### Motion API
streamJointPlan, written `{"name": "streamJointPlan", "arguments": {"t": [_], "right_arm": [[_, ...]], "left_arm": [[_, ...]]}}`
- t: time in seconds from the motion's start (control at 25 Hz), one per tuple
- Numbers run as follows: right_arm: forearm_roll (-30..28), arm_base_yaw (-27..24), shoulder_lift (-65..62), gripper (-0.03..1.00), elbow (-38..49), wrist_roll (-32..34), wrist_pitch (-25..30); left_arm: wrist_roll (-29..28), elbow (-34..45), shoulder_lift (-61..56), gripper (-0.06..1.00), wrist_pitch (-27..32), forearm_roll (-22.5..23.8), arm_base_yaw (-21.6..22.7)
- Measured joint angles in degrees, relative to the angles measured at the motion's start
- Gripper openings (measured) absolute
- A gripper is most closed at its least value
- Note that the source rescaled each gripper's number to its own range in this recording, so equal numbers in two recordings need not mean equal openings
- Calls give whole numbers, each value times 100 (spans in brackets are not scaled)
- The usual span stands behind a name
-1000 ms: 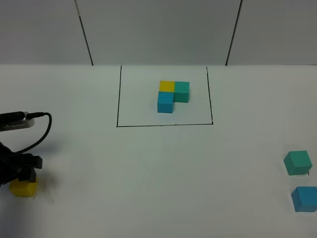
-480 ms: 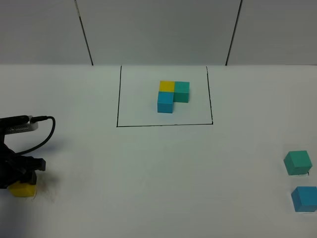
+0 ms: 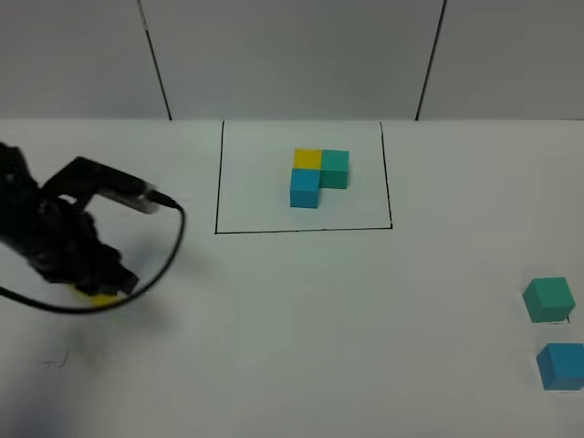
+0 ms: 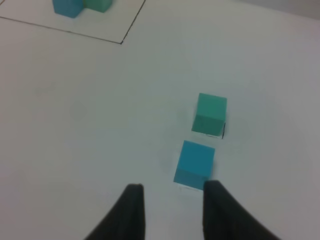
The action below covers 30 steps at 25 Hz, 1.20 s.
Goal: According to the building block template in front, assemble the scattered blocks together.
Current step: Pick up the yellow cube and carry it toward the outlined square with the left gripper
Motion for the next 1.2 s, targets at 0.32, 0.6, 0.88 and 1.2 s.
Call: {"name": "streamJointPlan", "arguments": {"t": [0.32,0.6,0.88,1.2], "right_arm": [[0,0,0,0,0,0,0],[0,0,0,0,0,0,0],[0,0,0,0,0,0,0],[0,0,0,0,0,0,0]], "left_arm": [[3219,-1364,605,0,571,-684,-2035],[3409,-2480,1797,0,757,-690,-2782],[3718,-2847,2547,0,1022,-685,-2962],[3724,-2861,2652,0,1187,-584,-2967]]}}
